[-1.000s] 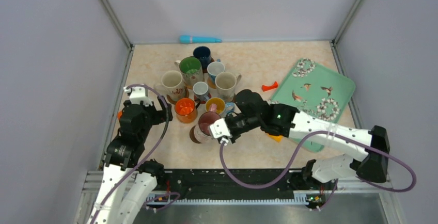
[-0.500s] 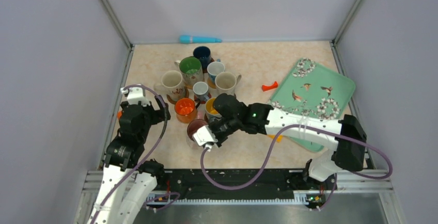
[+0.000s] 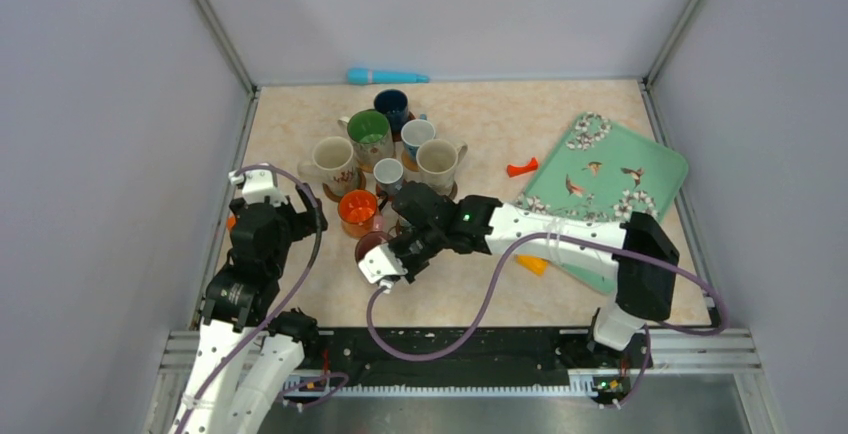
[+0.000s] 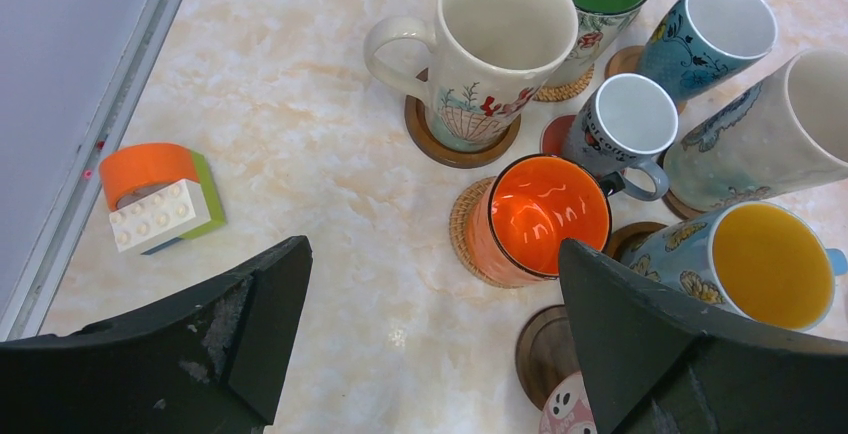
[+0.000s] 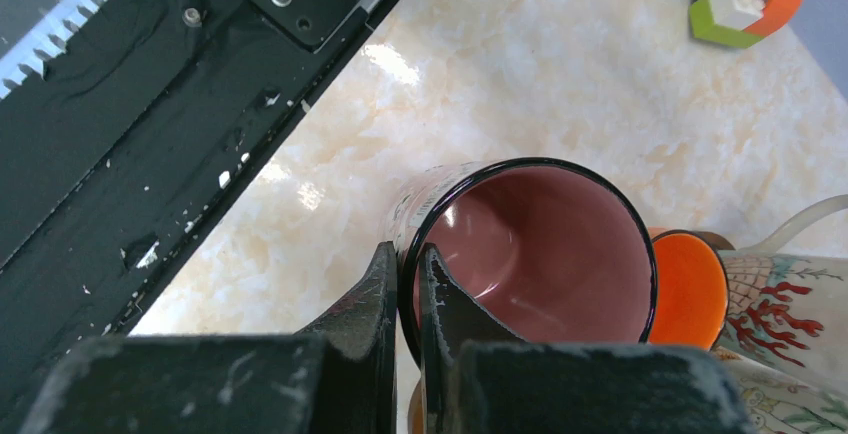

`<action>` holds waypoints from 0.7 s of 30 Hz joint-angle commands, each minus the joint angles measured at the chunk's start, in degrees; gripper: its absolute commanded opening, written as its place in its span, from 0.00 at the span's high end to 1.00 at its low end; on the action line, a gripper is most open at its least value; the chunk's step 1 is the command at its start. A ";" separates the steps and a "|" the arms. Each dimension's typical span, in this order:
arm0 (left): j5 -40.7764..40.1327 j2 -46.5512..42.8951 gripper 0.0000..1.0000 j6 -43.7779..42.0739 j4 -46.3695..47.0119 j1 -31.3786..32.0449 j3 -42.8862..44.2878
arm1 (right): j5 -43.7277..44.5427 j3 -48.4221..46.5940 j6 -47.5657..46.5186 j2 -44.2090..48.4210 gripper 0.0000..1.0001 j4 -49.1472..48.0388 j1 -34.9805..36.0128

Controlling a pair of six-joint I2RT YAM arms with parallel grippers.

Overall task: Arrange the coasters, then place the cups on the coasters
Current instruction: Place the cup on the coaster.

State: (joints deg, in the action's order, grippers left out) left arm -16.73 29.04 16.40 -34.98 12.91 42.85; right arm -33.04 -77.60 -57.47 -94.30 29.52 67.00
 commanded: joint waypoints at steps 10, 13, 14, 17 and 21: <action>-1.75 -0.38 0.01 0.60 0.25 0.19 1.97 | -4.40 -5.94 -2.28 -3.06 1.00 -4.89 -3.27; -1.67 -0.25 0.01 0.56 0.34 0.19 1.91 | -4.27 -5.89 -2.70 -3.37 1.00 -4.84 -3.73; -1.67 -0.24 0.01 0.49 0.28 0.19 1.89 | -4.29 -5.90 -2.79 -3.48 1.00 -4.82 -3.82; -1.68 -0.20 0.01 0.47 0.32 0.19 1.98 | -4.51 -5.99 -2.98 -3.71 1.00 -4.81 -4.22; -1.57 -0.26 0.01 0.47 0.30 0.19 1.89 | -4.84 -6.23 -3.49 -4.18 1.00 -4.78 -4.81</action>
State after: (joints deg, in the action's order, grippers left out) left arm -17.67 29.02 16.47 -35.20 12.91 42.87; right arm -34.09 -78.89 -58.06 -99.09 30.06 62.92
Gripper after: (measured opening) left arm 0.986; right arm 0.034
